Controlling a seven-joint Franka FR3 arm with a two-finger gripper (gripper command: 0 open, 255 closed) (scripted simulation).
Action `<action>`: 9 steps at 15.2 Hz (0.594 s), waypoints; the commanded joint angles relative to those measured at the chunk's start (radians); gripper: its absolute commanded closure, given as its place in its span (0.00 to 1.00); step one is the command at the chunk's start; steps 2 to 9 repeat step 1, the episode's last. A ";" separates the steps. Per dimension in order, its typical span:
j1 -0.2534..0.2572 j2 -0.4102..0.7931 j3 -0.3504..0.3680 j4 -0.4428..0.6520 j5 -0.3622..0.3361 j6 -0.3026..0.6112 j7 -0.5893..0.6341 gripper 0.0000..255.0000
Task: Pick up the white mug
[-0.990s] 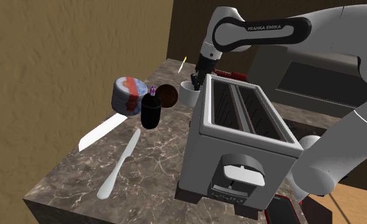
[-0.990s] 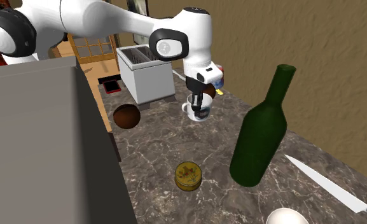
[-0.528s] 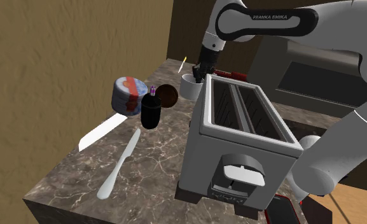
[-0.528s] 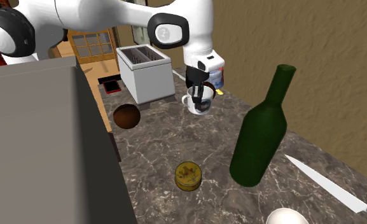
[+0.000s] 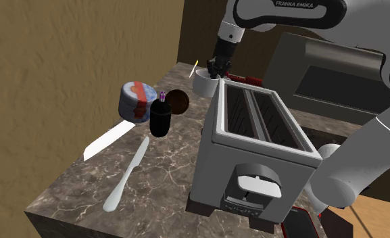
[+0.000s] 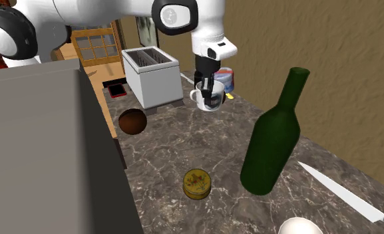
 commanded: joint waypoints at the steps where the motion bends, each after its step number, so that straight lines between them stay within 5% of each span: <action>1: 0.000 0.001 0.000 0.010 0.000 -0.009 0.001 1.00; 9: 0.000 0.001 0.000 0.010 0.000 -0.009 0.001 1.00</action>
